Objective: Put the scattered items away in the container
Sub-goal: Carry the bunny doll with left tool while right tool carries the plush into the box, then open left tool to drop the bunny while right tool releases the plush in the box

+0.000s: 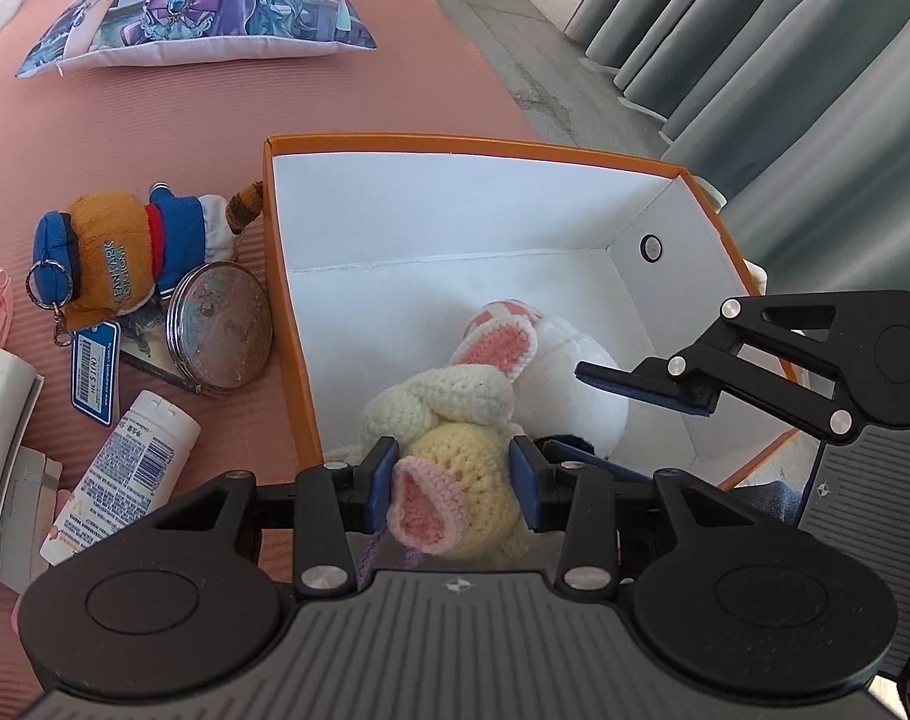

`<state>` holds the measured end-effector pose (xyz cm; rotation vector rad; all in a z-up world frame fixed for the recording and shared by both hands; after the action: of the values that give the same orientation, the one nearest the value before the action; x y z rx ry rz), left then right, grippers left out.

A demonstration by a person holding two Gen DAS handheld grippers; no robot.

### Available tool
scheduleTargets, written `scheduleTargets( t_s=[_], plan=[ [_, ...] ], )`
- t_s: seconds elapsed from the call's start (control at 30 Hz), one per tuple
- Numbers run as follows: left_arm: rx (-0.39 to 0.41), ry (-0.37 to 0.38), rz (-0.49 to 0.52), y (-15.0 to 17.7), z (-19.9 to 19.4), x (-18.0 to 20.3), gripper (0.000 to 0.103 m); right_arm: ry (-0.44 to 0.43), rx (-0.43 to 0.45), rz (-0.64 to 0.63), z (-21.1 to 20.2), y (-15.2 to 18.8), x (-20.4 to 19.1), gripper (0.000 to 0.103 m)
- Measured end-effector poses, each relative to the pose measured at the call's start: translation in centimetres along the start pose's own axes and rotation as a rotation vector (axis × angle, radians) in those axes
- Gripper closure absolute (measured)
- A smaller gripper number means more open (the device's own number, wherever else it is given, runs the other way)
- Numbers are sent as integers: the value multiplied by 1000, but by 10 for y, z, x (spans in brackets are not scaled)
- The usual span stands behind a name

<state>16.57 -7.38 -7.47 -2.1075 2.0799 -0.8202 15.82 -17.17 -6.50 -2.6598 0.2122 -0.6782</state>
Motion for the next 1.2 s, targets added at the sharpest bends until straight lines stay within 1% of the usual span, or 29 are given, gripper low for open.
scheduleTargets(
  t_s=[0.17, 0.27, 0.33, 0.5, 0.63, 0.7, 0.8, 0.9, 1.03, 1.1, 1.2],
  plan=[
    [-1, 5, 8, 2, -2, 0, 56, -23, 9, 46, -2, -3, -2, 75],
    [14, -4, 16, 1, -5, 1, 55, -35, 11, 68, -5, -1, -6, 74],
    [25, -1, 12, -1, -8, 1, 51, -37, 10, 69, -6, -1, -8, 73],
    [44, 10, 20, -2, -14, 3, 50, -35, 9, 93, -9, 1, -10, 72],
    [76, 23, 28, -3, -21, 4, 48, -35, 17, 126, -16, 1, -12, 68],
    [92, 28, 29, -3, -25, 4, 47, -32, 27, 147, -22, 0, -12, 67],
    [119, 35, 24, -4, -32, 2, 47, -16, 48, 198, -32, -2, -10, 67],
    [163, 38, 22, -5, -41, -2, 47, 8, 85, 268, -43, -6, -8, 65],
    [219, 29, 28, -7, -53, -8, 47, 34, 156, 399, -54, -17, -3, 62],
    [242, 16, 29, -8, -58, -14, 47, 34, 178, 466, -57, -20, -2, 62],
    [262, 5, 28, -10, -64, -26, 47, 39, 198, 549, -53, -36, 0, 62]
  ],
)
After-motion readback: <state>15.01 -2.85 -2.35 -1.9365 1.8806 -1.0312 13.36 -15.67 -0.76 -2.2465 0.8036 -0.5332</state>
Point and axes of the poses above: each gripper's, at about its wrist camera, not at the fingertips, and z roughly the way its jaws point, x to its right, y to its underside, the point moved 4 cm from there along z, roughly the way its jaws point, and after that the axes turned 1 degree about x, right-handed, at the moved point
